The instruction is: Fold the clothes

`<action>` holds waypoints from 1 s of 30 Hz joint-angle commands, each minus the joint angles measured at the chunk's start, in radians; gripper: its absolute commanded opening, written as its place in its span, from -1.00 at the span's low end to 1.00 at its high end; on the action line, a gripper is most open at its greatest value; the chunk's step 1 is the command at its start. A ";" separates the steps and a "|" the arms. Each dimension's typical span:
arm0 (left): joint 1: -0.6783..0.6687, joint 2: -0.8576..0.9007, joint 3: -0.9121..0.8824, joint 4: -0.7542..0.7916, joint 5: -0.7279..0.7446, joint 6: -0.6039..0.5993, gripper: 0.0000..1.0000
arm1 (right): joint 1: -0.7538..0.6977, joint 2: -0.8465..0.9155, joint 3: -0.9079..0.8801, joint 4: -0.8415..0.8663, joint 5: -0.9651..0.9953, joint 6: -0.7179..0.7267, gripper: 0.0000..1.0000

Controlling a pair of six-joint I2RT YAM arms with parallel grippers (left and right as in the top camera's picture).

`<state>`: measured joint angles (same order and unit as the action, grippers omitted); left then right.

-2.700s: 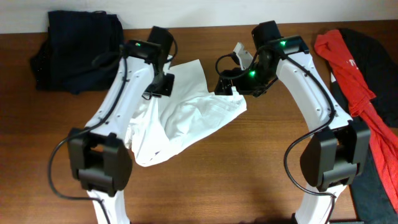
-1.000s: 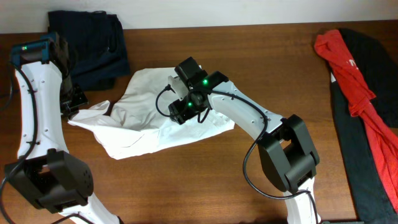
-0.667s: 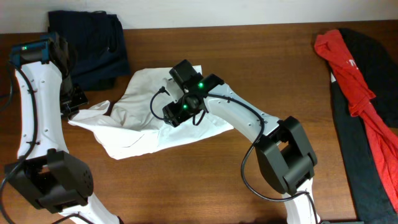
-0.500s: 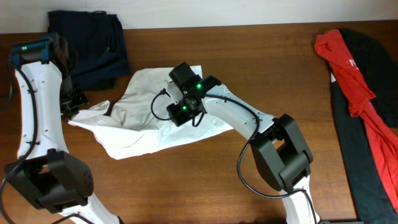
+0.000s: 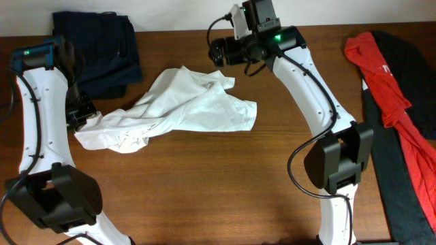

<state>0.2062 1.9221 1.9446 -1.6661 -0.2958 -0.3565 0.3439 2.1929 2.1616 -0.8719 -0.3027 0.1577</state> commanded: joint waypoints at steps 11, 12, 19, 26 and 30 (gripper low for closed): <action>0.006 -0.035 0.016 0.027 0.022 -0.010 -0.90 | 0.168 0.156 -0.019 -0.090 -0.002 0.008 0.98; 0.006 -0.035 0.016 0.027 0.022 -0.010 -0.90 | 0.186 0.168 -0.019 -0.089 0.002 0.008 0.99; 0.006 -0.035 0.016 0.027 0.022 -0.010 -0.89 | 0.219 0.237 -0.019 -0.017 0.027 0.010 0.75; 0.006 -0.035 0.016 0.027 0.022 -0.010 -0.88 | 0.217 0.266 -0.019 0.018 0.147 0.061 0.42; 0.006 -0.035 0.016 0.027 0.022 -0.010 -0.89 | 0.219 0.269 -0.019 0.024 0.159 0.095 0.43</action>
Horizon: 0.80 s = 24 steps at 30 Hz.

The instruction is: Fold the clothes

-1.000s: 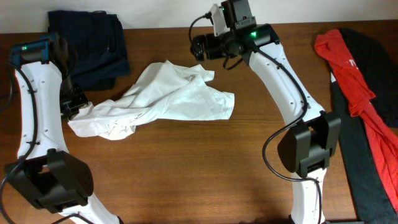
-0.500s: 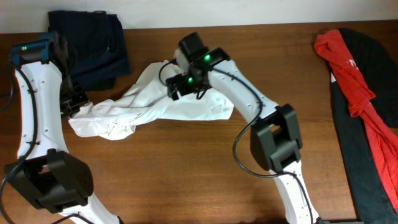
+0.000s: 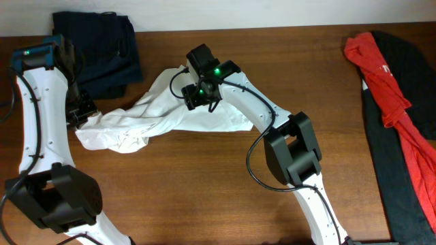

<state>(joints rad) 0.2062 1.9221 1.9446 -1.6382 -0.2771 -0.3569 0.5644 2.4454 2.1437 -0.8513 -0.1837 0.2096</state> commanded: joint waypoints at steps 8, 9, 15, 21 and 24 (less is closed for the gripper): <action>0.006 -0.035 0.016 -0.001 0.003 -0.010 -0.89 | -0.002 0.056 -0.001 0.019 0.039 0.108 -0.14; 0.006 -0.035 0.016 -0.001 0.003 -0.010 -0.88 | -0.004 0.056 0.002 0.018 0.039 0.111 -0.38; 0.006 -0.035 0.016 -0.001 0.003 -0.010 -0.88 | -0.072 0.024 0.075 -0.081 0.039 0.111 -0.92; 0.006 -0.035 0.016 -0.001 0.000 -0.010 -0.88 | -0.140 0.002 0.411 -0.465 0.095 0.111 -0.93; 0.006 -0.035 0.016 -0.002 0.001 -0.010 -0.88 | -0.140 0.002 0.514 -0.669 0.095 0.110 -0.92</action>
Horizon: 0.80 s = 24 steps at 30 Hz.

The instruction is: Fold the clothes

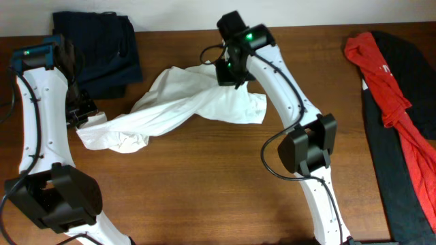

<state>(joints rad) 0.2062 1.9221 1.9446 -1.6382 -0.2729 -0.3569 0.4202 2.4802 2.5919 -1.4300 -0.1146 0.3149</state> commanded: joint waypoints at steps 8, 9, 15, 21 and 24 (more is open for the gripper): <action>0.006 -0.035 -0.013 -0.050 0.104 0.010 -0.81 | 0.011 -0.143 0.044 -0.269 0.014 0.005 -0.92; 0.006 -0.035 -0.029 -0.050 0.138 0.020 -0.81 | 0.011 -0.170 0.043 -0.269 0.014 0.005 -0.93; -0.013 -0.060 -0.144 -0.050 0.217 0.083 -0.99 | -0.006 -0.420 -0.225 -0.269 0.121 0.017 -0.92; -0.077 -0.078 -0.227 -0.034 0.218 0.082 -0.05 | -0.162 -0.475 -0.567 -0.269 0.176 0.064 -0.93; -0.088 -0.077 -0.332 0.074 0.256 0.122 0.74 | -0.247 -0.475 -0.590 -0.269 0.176 0.037 -0.26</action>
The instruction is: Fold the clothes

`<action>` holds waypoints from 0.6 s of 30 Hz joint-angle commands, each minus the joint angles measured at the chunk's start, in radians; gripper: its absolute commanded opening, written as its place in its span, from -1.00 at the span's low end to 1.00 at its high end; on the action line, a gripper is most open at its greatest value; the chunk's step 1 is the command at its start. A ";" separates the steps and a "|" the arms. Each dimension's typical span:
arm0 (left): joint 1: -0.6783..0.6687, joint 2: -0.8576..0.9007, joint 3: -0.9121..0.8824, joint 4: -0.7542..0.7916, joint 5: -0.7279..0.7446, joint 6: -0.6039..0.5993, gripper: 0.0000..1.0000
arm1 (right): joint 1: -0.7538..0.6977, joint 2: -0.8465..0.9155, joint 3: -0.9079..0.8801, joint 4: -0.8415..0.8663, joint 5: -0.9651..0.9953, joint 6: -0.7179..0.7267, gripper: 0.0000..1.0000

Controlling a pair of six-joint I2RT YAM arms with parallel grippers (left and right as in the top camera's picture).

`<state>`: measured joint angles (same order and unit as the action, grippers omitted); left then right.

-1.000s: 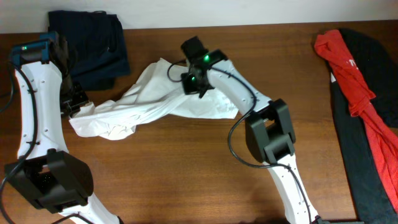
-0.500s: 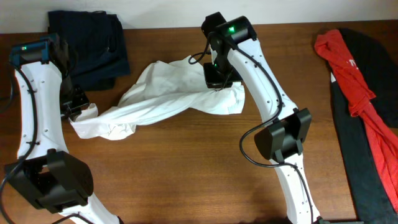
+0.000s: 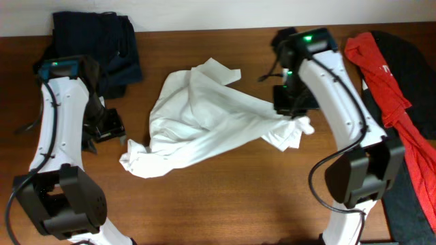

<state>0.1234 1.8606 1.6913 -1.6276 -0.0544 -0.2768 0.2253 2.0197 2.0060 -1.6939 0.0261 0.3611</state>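
A crumpled white garment (image 3: 204,119) lies stretched across the middle of the wooden table (image 3: 225,197), shown only in the overhead view. My left gripper (image 3: 116,136) is at its left end, where the cloth bunches toward the front. My right gripper (image 3: 289,114) is at its right end, with a wad of cloth hanging just below it. Both appear shut on the cloth, though the fingers themselves are hidden under the wrists. One corner of the garment points toward the back edge.
A dark navy garment (image 3: 102,41) lies at the back left corner, just behind my left arm. At the right edge a red garment (image 3: 381,75) lies on top of a black one (image 3: 405,177).
My right gripper has moved from the back centre to the right with the garment's end. My left gripper has moved right and slightly forward. The cloth now lies further right and more spread.
My left gripper held the garment's left end near the table's left side while my right gripper hung behind the cloth. Then the right gripper was down on the garment's middle, then lifted at the back centre with cloth. Now the garment is drawn out between both grippers.
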 commanded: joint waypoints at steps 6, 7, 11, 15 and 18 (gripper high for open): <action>-0.004 -0.010 -0.239 0.238 0.166 0.108 0.85 | -0.127 -0.014 -0.004 -0.005 -0.007 -0.013 0.90; -0.004 -0.010 -0.253 0.248 0.186 0.108 0.85 | -0.127 -0.014 -0.004 -0.005 -0.007 -0.013 0.98; -0.016 -0.010 -0.323 0.307 0.193 0.114 0.85 | -0.127 -0.014 -0.004 -0.001 -0.007 -0.013 0.97; -0.008 -0.010 -0.370 0.377 0.164 0.017 0.85 | -0.127 -0.014 -0.004 0.000 -0.007 -0.013 0.97; -0.008 -0.010 -0.371 0.444 0.167 0.011 0.79 | -0.127 -0.014 -0.004 0.011 -0.007 -0.013 0.97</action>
<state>0.1123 1.8606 1.3277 -1.2125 0.1123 -0.2363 0.1005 2.0197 2.0041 -1.6901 0.0216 0.3439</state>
